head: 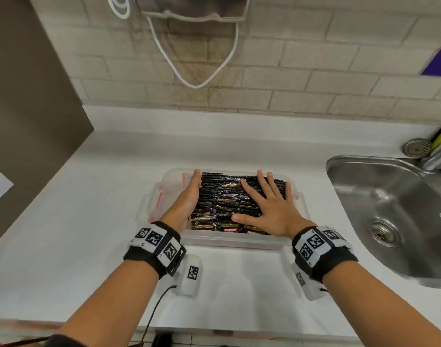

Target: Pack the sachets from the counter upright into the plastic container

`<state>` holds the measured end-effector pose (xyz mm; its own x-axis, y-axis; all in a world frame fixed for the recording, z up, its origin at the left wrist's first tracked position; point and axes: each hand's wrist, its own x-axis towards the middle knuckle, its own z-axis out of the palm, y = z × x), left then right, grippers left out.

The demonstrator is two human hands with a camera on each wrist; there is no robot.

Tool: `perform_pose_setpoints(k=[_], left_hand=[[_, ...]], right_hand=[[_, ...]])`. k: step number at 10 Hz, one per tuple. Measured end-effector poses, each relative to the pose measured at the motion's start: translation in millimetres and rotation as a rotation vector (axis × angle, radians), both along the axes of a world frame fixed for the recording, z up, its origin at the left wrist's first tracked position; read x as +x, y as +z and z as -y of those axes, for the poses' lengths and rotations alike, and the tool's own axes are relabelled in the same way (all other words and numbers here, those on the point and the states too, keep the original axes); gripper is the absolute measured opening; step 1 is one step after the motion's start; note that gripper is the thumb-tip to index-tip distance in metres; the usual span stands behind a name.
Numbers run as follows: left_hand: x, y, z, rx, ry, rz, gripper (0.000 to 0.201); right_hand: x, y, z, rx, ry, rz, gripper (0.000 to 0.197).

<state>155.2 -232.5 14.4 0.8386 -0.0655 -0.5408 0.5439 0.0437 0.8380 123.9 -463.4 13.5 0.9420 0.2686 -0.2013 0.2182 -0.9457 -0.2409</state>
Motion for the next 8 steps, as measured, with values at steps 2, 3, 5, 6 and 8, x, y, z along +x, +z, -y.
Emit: perform_pose_setpoints(k=[2,3,5,6,8], left_hand=[[-2.6,4.4,4.0,-0.043,-0.098,-0.078,0.068],[-0.9,4.6,2.6,-0.062,-0.085,-0.075,0.062],[-1.2,6.1,7.6,-0.094,-0.097,-0.062,0.071],[-2.2,6.4,6.9,-0.1,-0.109,-0.064,0.071],[-5.7,16.2,-4.1,0.15,-0.13,0.093,0.076]], right_hand=[[-9.2,0.5,2.6,-0.042,0.053,0.012,0.109],[-7.3,0.4,1.5,-0.053,0.053,0.008,0.109],[-3.1,-0.8,-1.1,-0.067,0.041,0.033,0.114],[-3.8,0.9,-2.4,-0.069,0.048,0.03,0.116],[-5.0,13.9,0.1,0.097,0.0,0.016,0.123]])
